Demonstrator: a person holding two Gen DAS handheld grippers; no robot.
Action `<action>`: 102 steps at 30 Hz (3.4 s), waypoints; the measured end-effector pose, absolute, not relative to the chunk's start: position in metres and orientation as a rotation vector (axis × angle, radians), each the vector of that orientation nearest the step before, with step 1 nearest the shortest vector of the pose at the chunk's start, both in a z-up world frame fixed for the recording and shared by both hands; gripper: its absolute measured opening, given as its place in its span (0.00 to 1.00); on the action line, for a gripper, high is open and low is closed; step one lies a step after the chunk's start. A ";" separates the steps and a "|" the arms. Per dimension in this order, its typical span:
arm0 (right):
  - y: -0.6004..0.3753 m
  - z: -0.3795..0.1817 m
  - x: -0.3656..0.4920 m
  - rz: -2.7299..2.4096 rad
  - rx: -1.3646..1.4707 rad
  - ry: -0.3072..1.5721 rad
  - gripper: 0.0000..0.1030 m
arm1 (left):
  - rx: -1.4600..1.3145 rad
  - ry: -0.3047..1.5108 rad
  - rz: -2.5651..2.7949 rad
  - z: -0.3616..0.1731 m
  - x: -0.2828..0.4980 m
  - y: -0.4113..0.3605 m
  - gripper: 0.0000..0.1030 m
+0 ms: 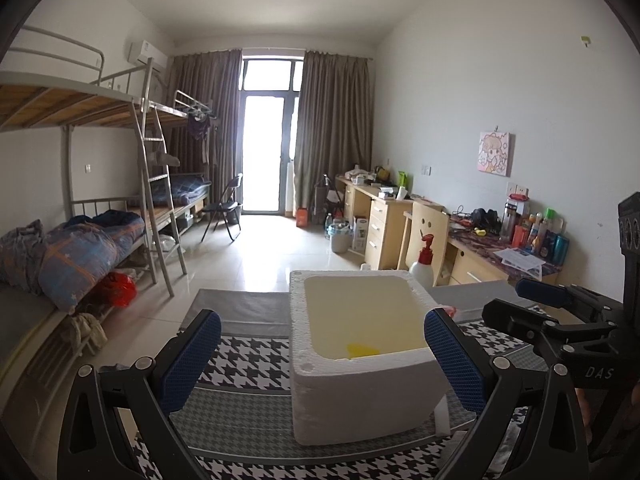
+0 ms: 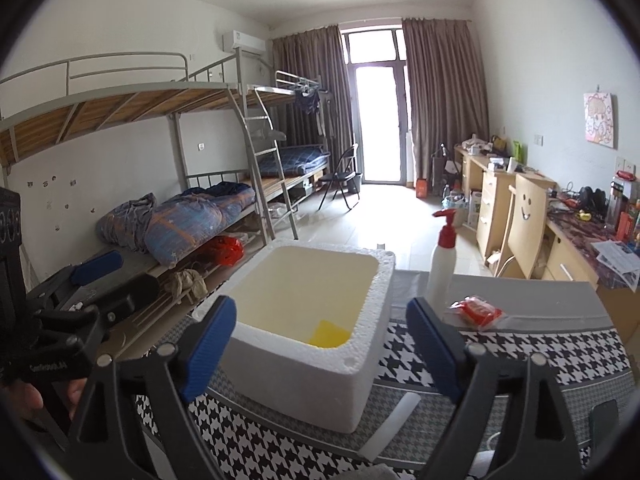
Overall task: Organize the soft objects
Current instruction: 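Withdraw both grippers from the foam box back toward the table, then lower the left gripper onto the grey sock and close on it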
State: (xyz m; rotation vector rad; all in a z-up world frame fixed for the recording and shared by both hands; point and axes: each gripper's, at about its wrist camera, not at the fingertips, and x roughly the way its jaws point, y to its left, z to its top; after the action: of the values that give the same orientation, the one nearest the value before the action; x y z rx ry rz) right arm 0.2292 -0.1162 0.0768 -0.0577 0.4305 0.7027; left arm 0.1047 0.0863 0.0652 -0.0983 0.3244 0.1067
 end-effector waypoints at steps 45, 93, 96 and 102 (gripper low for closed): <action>-0.204 0.074 0.171 0.505 -0.044 0.328 0.93 | -0.019 0.295 -0.099 0.060 0.079 0.016 0.99; -0.251 0.001 0.150 0.328 0.022 0.433 0.93 | -0.011 0.373 -0.204 -0.005 0.078 -0.018 0.99; -0.253 -0.009 0.152 0.327 0.031 0.460 0.93 | -0.006 0.391 -0.206 -0.012 0.082 -0.022 0.99; -0.257 -0.020 0.158 0.311 0.045 0.507 0.93 | 0.015 0.423 -0.208 -0.027 0.088 -0.033 0.99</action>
State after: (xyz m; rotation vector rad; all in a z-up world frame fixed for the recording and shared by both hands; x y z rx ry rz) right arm 0.1581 -0.2567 -0.0195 0.0445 0.5068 0.3105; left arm 0.0877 -0.0330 -0.0268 0.0151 0.4232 -0.2075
